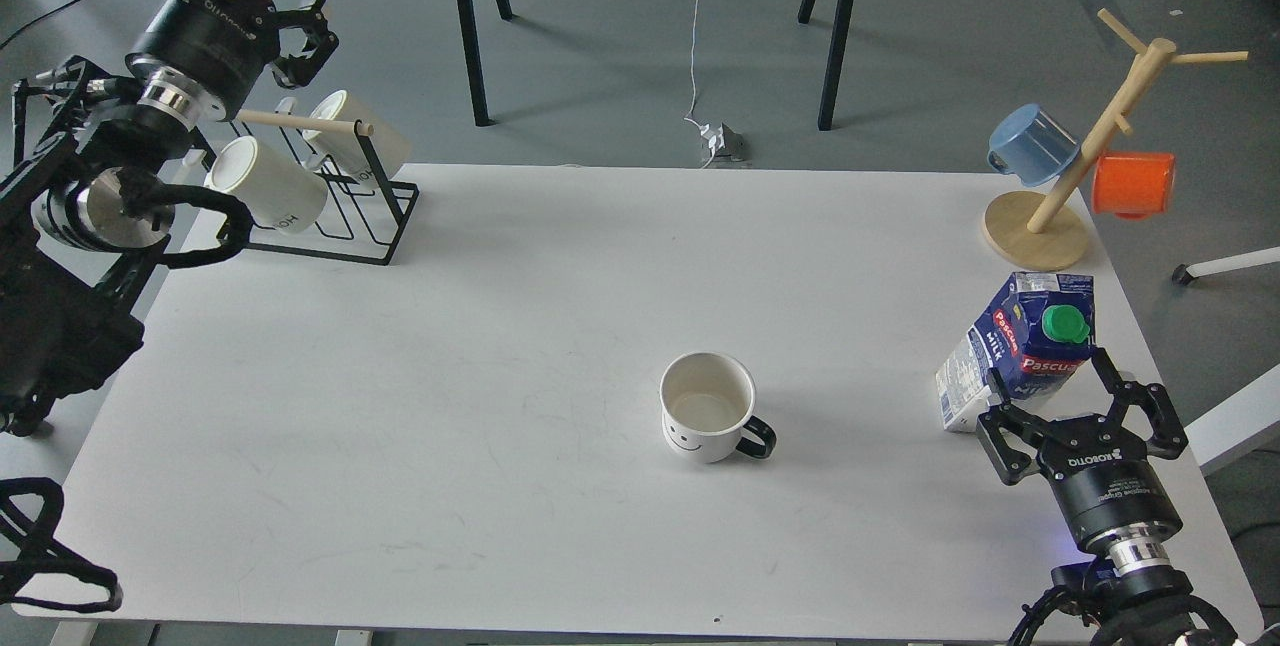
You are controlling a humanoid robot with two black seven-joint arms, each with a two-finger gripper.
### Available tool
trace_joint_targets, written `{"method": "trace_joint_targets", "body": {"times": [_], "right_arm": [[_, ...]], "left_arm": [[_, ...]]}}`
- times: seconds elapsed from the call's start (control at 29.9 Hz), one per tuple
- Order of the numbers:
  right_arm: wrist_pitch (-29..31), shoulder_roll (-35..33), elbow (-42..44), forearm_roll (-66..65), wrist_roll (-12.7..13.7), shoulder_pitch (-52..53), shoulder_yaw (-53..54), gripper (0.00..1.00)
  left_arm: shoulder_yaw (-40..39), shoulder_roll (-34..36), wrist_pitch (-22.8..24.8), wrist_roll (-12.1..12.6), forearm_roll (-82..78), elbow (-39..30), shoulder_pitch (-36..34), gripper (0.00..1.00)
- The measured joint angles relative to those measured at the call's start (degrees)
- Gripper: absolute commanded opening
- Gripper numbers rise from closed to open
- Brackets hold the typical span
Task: Place cup and milk with both arms
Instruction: 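Grasp the milk carton with the right gripper, then slide the milk carton with the right gripper beside the white mug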
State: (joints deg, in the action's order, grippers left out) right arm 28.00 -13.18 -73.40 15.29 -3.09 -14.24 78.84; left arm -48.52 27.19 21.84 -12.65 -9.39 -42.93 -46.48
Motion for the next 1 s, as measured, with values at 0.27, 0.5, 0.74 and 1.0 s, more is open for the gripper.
{"method": "trace_joint_targets", "body": {"times": [0.27,0.5,0.74,1.0], "right_arm": [[0.00,-0.07,0.45,0.00,-1.11,1.06,0.31,0.67],[0.00,0.05,1.48,-0.46,-1.13,3.04,-0.77,0.50],[0.00,1.59,-0.70,-1.87,-1.05,3.02,-3.86,0.50],[0.00,4.66,-3.39,-3.63,-0.96,3.01,-8.09,0.51]], "left_arm": [[-0.06,-0.07,-0.49,-1.56,-0.27,2.82,0.26,0.99],[0.00,-0.11,-0.58,-1.58,-0.28,2.85,0.33,0.99],[0.01,-0.26,-0.76,-1.49,-0.35,2.86,-0.03,0.99],[0.03,-0.13,-0.97,-1.41,-0.37,2.86,-0.14,0.99]]}}
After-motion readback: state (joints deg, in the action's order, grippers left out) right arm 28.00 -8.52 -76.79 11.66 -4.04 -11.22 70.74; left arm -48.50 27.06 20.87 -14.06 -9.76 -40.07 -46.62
